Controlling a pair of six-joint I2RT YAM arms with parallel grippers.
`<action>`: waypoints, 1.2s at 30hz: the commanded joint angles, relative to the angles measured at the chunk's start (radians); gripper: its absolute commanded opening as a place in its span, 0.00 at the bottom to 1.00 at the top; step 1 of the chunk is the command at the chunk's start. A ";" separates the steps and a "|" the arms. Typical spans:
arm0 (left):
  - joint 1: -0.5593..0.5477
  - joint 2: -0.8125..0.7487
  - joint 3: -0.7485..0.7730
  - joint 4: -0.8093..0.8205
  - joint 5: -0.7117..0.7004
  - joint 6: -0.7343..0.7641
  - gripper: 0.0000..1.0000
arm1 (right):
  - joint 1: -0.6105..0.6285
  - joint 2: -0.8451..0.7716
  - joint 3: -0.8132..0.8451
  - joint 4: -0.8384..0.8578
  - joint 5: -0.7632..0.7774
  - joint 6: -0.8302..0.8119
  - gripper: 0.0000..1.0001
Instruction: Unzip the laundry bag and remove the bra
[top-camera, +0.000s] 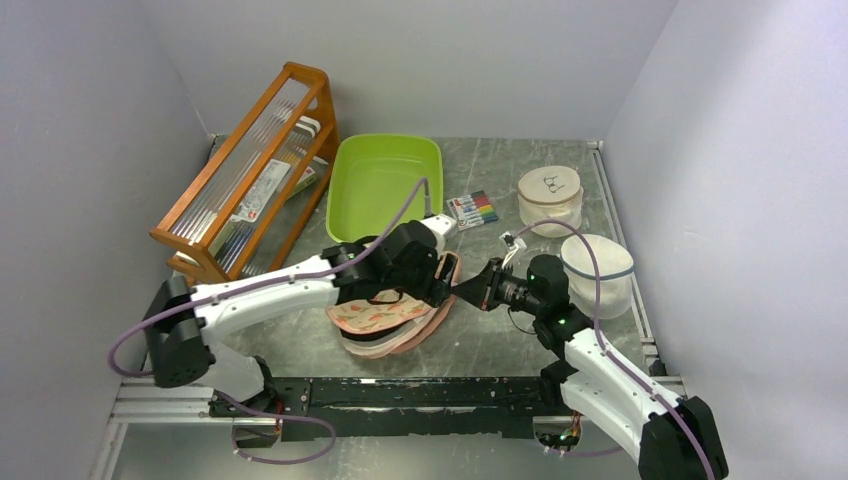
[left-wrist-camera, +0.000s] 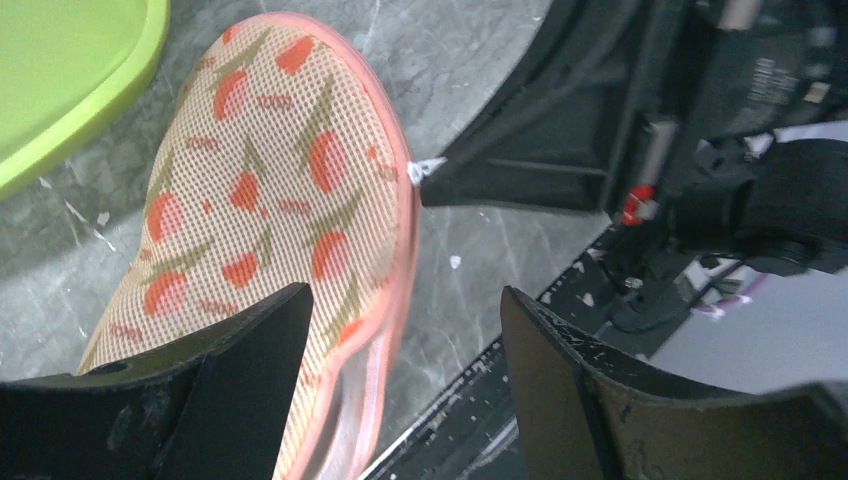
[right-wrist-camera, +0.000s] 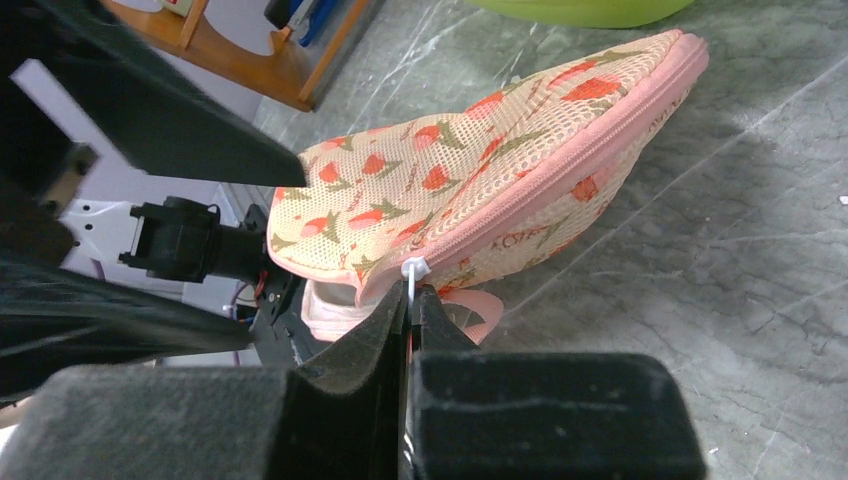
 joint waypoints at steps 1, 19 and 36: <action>-0.008 0.095 0.069 0.046 -0.024 0.050 0.75 | 0.004 -0.028 -0.014 0.020 -0.014 0.015 0.00; -0.021 0.159 0.049 0.020 -0.103 0.089 0.18 | 0.009 -0.043 0.003 -0.038 0.008 0.006 0.00; -0.045 -0.138 -0.132 0.057 -0.190 0.267 0.07 | 0.006 0.086 0.080 -0.074 0.016 0.010 0.00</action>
